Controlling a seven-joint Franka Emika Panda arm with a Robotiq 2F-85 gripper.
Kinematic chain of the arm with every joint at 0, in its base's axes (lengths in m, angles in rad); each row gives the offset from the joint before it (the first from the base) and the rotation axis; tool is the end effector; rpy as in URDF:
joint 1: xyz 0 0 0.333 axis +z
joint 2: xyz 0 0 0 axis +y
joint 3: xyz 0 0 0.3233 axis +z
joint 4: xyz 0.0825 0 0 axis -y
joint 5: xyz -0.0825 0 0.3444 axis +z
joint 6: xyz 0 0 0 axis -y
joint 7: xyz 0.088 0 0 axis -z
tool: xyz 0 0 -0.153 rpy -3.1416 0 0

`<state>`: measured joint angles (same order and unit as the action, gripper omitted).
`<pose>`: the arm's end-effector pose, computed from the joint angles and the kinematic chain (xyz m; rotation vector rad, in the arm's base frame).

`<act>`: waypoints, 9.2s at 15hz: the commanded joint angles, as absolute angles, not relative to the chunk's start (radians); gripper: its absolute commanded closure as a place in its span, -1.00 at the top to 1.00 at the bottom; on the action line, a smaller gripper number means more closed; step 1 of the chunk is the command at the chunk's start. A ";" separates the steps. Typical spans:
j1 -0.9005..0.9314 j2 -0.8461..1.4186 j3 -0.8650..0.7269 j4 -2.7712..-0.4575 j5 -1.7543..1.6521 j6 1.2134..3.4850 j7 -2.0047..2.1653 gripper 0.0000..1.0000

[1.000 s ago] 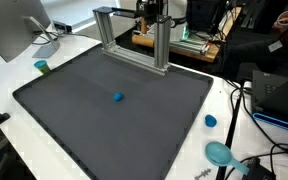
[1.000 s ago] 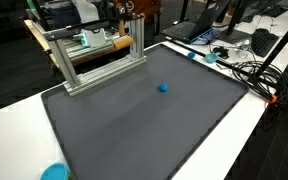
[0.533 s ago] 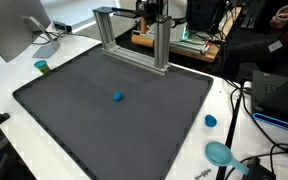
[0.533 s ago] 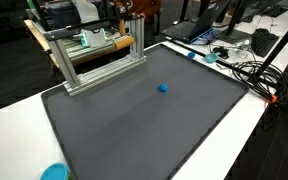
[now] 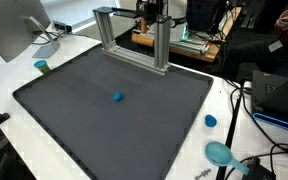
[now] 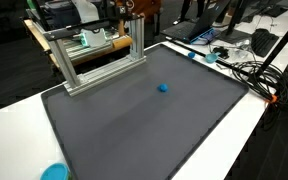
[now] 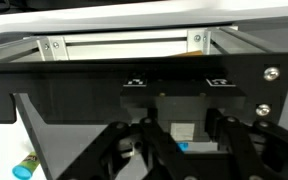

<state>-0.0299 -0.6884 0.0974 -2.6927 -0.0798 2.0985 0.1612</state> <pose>0.3076 0.0124 0.4210 3.0129 -0.1144 0.1569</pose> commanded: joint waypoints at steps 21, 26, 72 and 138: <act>-0.074 -0.376 0.218 -2.375 -0.115 2.342 0.496 -0.06; -0.103 -0.242 0.239 -2.261 -0.187 2.229 0.562 -0.56; 0.066 0.306 -0.009 -1.889 -0.074 2.261 0.332 -0.56; 0.075 0.613 0.001 -1.558 -0.012 1.906 0.307 -0.56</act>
<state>0.0863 0.5389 -0.0023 -1.5644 -0.0546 1.9429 0.3394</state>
